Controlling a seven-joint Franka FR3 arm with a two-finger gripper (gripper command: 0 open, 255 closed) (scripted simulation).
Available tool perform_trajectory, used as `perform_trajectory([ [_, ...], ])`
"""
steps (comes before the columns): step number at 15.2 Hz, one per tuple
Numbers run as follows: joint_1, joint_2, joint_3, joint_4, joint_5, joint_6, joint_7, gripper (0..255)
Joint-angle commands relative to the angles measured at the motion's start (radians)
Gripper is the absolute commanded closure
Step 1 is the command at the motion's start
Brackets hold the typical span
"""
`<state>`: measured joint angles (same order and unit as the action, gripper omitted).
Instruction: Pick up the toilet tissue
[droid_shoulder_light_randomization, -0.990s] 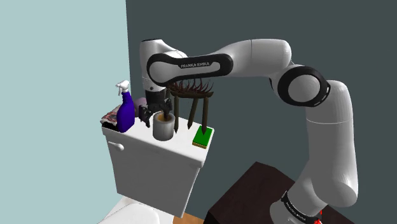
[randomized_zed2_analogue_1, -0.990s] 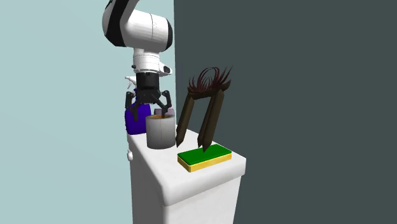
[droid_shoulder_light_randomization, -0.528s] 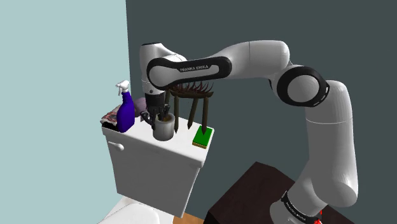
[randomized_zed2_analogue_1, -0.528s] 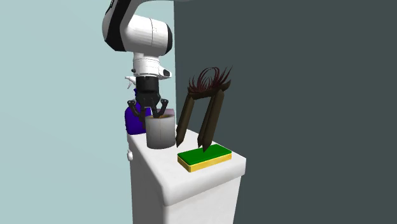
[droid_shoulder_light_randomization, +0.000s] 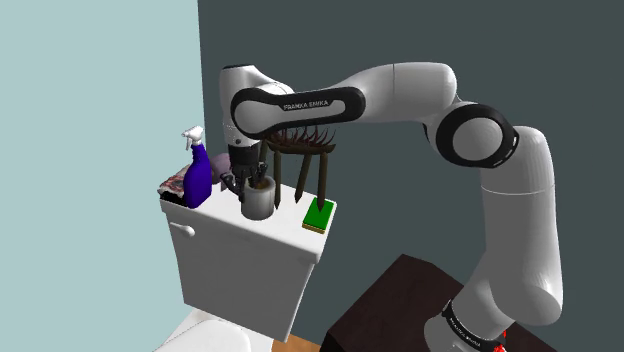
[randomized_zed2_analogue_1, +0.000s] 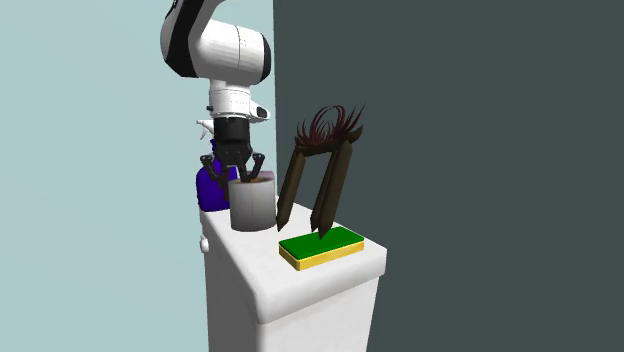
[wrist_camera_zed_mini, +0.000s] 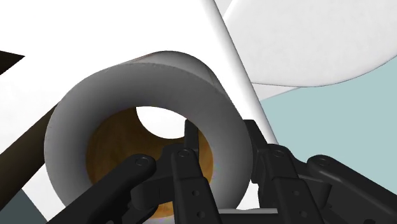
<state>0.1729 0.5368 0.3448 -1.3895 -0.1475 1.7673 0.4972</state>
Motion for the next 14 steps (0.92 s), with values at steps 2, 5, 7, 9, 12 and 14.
perform_trajectory([
  [2, 0.001, -0.007, 0.001, 0.028, 0.002, -0.034, -0.002, 255],
  [5, 0.004, -0.011, 0.003, 0.062, 0.004, -0.072, -0.003, 255],
  [7, 0.006, -0.013, 0.004, 0.086, 0.005, -0.098, -0.004, 255],
  [9, 0.008, -0.014, 0.004, 0.112, 0.006, -0.124, -0.005, 255],
  [12, 0.013, -0.013, 0.005, 0.155, 0.006, -0.165, -0.006, 255],
  [14, 0.014, -0.012, 0.005, 0.172, 0.006, -0.181, -0.006, 255],
])
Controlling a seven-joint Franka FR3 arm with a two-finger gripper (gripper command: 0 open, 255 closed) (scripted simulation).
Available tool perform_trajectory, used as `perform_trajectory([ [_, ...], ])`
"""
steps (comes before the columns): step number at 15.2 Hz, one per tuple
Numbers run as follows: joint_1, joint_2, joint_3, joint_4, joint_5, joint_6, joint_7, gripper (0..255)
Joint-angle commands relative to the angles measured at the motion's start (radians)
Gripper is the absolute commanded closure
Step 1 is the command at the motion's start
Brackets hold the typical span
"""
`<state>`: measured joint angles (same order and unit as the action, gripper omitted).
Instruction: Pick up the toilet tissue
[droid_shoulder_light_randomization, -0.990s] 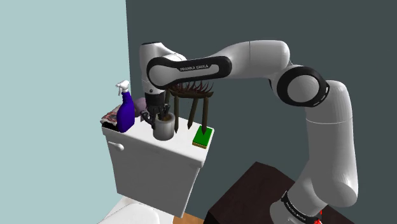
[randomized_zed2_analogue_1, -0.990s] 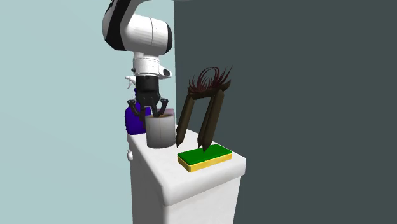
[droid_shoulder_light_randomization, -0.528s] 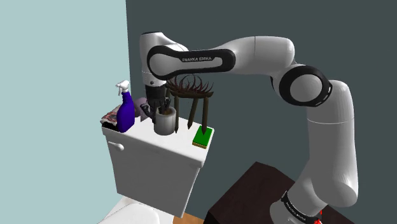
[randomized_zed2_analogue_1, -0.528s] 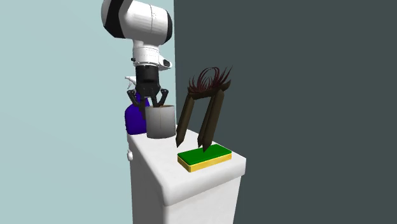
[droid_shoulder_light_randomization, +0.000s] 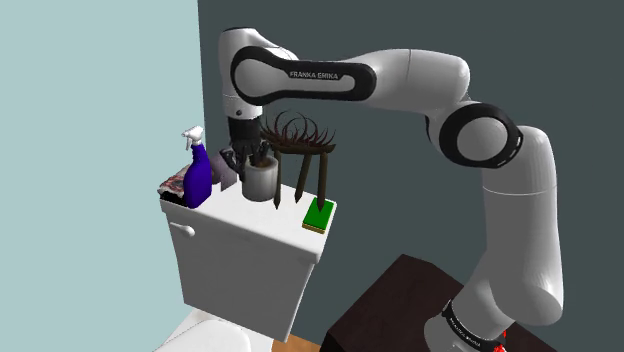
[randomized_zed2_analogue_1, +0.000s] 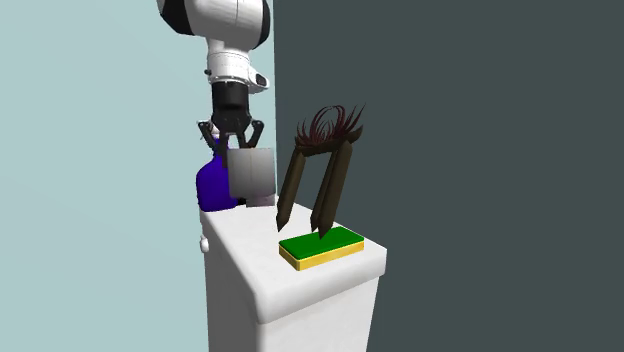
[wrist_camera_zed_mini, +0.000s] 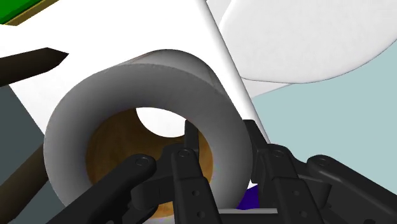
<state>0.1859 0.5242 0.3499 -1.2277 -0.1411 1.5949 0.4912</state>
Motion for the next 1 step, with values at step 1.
perform_trajectory([
  [1, 0.002, 0.001, 0.000, 0.011, 0.000, -0.009, 0.000, 255],
])
